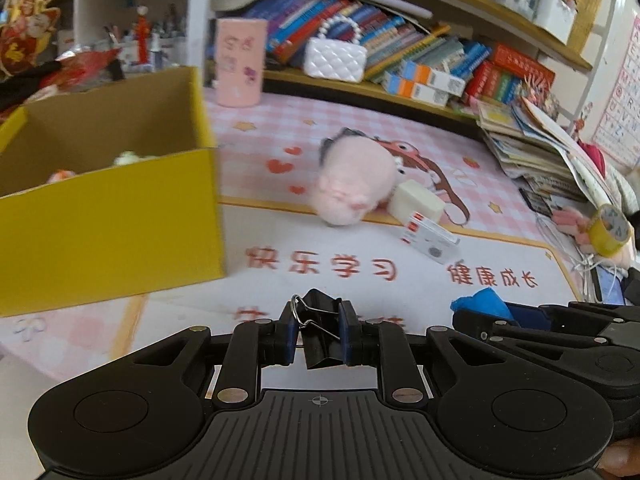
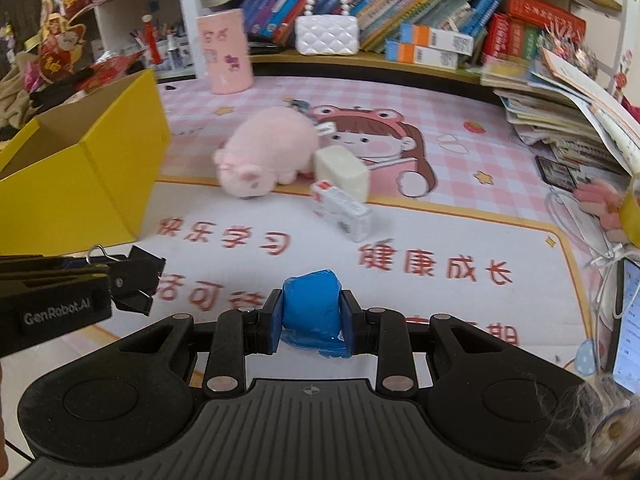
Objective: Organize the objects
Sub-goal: 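Lift and carry the black clip and blue plush toward the yellow box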
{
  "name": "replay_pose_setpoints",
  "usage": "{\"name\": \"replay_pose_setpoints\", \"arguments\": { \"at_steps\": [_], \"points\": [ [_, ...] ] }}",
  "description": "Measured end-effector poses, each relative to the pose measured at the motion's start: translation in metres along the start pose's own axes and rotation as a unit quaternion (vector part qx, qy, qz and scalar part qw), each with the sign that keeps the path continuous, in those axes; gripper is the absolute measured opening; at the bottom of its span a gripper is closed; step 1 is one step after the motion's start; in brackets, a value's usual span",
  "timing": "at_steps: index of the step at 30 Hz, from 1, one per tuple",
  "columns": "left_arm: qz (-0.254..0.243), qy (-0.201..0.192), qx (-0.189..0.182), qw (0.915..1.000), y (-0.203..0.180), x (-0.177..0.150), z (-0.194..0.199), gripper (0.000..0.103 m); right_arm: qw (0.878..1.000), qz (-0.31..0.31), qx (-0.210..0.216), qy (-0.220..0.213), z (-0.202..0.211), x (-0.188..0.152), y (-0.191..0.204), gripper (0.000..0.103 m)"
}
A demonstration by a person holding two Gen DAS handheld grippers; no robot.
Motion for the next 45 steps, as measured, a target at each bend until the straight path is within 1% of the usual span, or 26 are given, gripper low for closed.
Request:
{"name": "replay_pose_setpoints", "arguments": {
  "at_steps": [5,9,14,20,26,31,37,41,45],
  "points": [
    [0.028,0.002,0.012,0.9995,0.03,-0.018,0.02,0.019,1.0,0.021,0.017,-0.001,0.005,-0.006,0.033,0.027],
    [0.043,-0.003,0.031,0.9986,0.054,-0.03,0.039,0.019,0.998,0.046,0.038,0.004,0.007,-0.013,0.066,0.027],
    [0.05,-0.006,0.046,0.9976,0.078,-0.044,0.06,0.019,0.995,0.067,0.066,0.013,0.012,-0.026,0.103,0.027],
    [0.056,-0.012,0.057,0.9967,0.099,-0.059,0.081,0.019,0.994,0.075,0.078,0.018,0.02,-0.041,0.134,0.027],
    [0.06,-0.033,0.063,0.9956,0.117,-0.07,0.105,0.019,0.993,0.084,0.085,0.016,0.03,-0.052,0.16,0.027],
    [0.066,-0.039,0.067,0.9948,0.132,-0.081,0.121,0.019,0.992,0.091,0.089,0.008,0.042,-0.063,0.18,0.027],
    [0.058,-0.05,0.066,0.9949,0.144,-0.09,0.137,0.019,0.992,0.087,0.088,0.002,0.051,-0.073,0.198,0.027],
    [0.044,-0.063,0.065,0.995,0.149,-0.088,0.148,0.019,0.993,0.078,0.086,0.002,0.053,-0.077,0.208,0.027],
    [0.048,-0.078,0.064,0.9938,0.155,-0.08,0.154,0.019,0.994,0.07,0.085,-0.003,0.056,-0.073,0.212,0.027]
  ]
}}
Point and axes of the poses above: each gripper's, at about its wrist camera, not at the fingertips, and z roughly against the way its jaws point, y to its left, x to its top, the point moved 5 cm from there along -z, roughly the way its jaws point, and after that the axes turned 6 degrees about -z, right-handed, at the moved point
